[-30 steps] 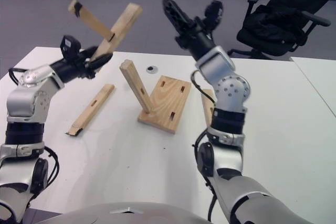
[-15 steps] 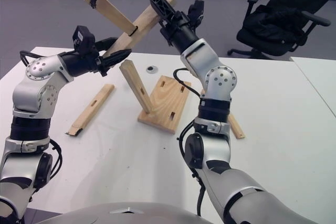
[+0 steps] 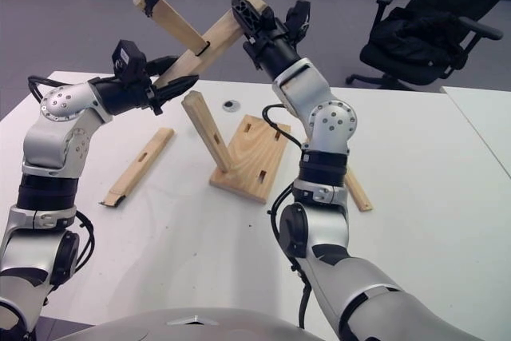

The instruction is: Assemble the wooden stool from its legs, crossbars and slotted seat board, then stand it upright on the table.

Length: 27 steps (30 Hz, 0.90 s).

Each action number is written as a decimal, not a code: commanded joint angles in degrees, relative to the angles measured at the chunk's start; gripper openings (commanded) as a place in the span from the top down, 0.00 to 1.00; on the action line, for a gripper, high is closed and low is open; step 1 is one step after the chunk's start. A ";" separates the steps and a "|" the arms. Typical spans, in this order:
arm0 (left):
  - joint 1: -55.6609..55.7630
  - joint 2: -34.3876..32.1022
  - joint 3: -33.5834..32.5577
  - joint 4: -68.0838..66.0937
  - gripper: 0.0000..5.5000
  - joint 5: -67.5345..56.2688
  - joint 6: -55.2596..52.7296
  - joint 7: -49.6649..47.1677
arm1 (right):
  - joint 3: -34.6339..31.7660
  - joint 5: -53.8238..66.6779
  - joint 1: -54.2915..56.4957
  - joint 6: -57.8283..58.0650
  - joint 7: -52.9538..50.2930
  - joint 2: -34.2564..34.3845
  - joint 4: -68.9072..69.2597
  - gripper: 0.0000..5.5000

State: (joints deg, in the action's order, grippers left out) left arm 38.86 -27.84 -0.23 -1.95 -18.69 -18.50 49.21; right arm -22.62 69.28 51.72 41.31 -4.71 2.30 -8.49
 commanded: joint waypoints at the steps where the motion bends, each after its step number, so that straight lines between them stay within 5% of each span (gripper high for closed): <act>1: 1.48 -0.69 -0.92 -1.15 0.52 0.22 0.53 -0.73 | -2.17 0.59 0.78 -3.21 -1.15 0.20 0.36 0.81; 10: -2.94 -2.75 -3.41 -7.79 0.24 4.00 3.47 -4.84 | -4.88 -16.43 -9.44 -18.99 -5.26 -5.02 4.69 0.82; 19: -18.21 3.56 11.04 -18.67 0.23 19.74 16.51 -11.78 | -7.91 -28.06 -28.11 -20.75 -6.55 -12.54 12.52 0.82; 27: -20.28 4.57 18.20 -21.11 0.23 24.80 17.83 -8.16 | -3.93 -32.05 -27.53 -25.06 -2.23 -7.59 -0.02 0.82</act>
State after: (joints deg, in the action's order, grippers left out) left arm 21.47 -22.94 15.63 -23.90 4.82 1.72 38.48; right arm -27.18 38.02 23.52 15.41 -7.27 -6.57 -4.36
